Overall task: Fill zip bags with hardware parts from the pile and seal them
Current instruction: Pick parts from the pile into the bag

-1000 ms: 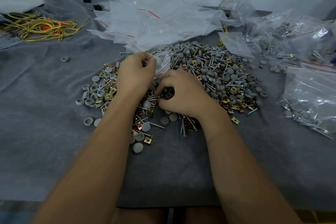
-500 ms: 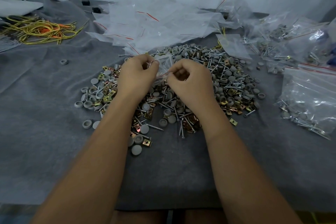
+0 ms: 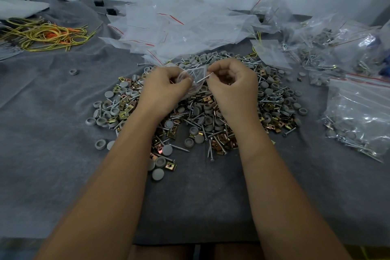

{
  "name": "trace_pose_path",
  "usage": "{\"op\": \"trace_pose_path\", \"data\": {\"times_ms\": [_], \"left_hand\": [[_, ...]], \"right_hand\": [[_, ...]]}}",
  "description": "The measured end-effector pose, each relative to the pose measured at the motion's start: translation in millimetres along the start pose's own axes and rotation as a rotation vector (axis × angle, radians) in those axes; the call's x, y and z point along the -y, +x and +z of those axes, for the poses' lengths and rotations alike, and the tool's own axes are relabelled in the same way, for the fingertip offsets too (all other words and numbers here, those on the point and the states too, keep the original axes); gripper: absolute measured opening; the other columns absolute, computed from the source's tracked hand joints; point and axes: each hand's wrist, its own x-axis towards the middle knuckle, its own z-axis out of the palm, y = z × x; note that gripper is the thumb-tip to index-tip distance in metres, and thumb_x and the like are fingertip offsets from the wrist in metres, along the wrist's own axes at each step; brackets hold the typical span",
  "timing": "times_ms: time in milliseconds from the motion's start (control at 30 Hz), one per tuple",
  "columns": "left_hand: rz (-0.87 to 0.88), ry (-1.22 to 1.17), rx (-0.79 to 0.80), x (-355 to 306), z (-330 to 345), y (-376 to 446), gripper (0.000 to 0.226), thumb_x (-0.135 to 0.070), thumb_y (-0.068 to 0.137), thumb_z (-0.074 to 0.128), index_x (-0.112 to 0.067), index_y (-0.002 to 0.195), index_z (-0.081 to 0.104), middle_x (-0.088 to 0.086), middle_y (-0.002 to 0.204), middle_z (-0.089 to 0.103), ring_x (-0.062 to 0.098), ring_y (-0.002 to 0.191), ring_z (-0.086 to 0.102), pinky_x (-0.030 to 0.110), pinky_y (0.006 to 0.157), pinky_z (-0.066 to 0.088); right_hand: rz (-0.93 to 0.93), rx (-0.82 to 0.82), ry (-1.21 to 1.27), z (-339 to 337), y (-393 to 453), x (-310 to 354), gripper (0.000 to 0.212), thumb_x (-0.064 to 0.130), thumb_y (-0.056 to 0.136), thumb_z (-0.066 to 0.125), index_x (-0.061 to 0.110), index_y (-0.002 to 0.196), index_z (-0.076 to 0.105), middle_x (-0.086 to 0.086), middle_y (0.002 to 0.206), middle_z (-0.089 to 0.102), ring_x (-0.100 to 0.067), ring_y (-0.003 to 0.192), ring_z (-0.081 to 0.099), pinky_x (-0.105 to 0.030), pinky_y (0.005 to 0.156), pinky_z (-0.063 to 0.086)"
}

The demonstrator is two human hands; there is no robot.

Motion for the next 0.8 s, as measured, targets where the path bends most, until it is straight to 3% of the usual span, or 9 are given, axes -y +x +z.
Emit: {"op": "trace_pose_path", "data": {"times_ms": [67,133,267,433,567,667,800], "left_hand": [[0.008,0.023,0.013,-1,0,0,0.019,-0.017,0.089,0.061,-0.022,0.072,0.068,-0.01,0.056,0.054,0.007,0.057,0.047,0.026,0.058,0.039],[0.002,0.009,0.01,-2,1,1,0.016,-0.017,0.087,0.059,-0.015,0.075,0.069,-0.008,0.055,0.051,0.009,0.055,0.044,0.028,0.058,0.037],[0.005,-0.046,-0.024,-4,1,0,0.033,-0.028,0.08,0.05,-0.001,0.084,0.069,-0.01,0.052,0.043,0.005,0.05,0.035,0.026,0.052,0.03],[-0.013,-0.174,-0.045,-9,2,0,0.02,-0.028,0.079,0.053,-0.019,0.081,0.071,-0.008,0.056,0.05,0.008,0.055,0.044,0.021,0.053,0.037],[0.02,-0.209,-0.017,-10,0,-2,0.018,-0.027,0.083,0.055,-0.02,0.083,0.071,0.003,0.064,0.05,0.017,0.063,0.046,0.037,0.059,0.046],[0.048,-0.218,-0.01,-12,0,-3,0.017,-0.026,0.084,0.054,-0.022,0.083,0.071,-0.001,0.062,0.051,0.01,0.057,0.043,0.023,0.054,0.035],[0.069,-0.213,0.004,-13,0,-3,0.018,-0.009,0.094,0.055,-0.015,0.087,0.071,-0.013,0.058,0.055,0.005,0.059,0.047,0.019,0.056,0.038]], "right_hand": [[-0.021,0.01,-0.036,2,-1,-1,0.014,0.0,0.08,0.065,0.013,0.083,0.068,0.008,0.074,0.064,0.0,0.067,0.057,-0.013,0.061,0.046],[-0.07,0.038,-0.128,3,-2,-2,0.014,0.003,0.08,0.065,0.015,0.084,0.069,0.009,0.076,0.064,-0.001,0.07,0.058,-0.014,0.062,0.047],[-0.173,0.159,-0.372,6,-4,-8,0.014,0.009,0.08,0.065,0.019,0.089,0.071,0.0,0.088,0.067,-0.015,0.083,0.061,-0.034,0.074,0.052],[-0.193,0.15,-0.412,6,-4,-10,0.014,0.015,0.083,0.067,0.022,0.094,0.074,0.004,0.089,0.071,-0.017,0.08,0.062,-0.037,0.071,0.053],[-0.223,0.086,-0.413,6,-6,-9,0.013,0.018,0.085,0.069,0.02,0.097,0.073,0.004,0.087,0.073,-0.014,0.075,0.063,-0.036,0.065,0.053],[-0.265,0.051,-0.419,7,-6,-9,0.012,0.018,0.086,0.068,0.018,0.097,0.072,0.006,0.085,0.073,-0.011,0.069,0.062,-0.033,0.06,0.052],[-0.318,0.038,-0.417,8,-7,-7,0.008,0.018,0.086,0.068,0.019,0.094,0.071,0.006,0.083,0.073,-0.013,0.068,0.064,-0.034,0.058,0.053]]}}
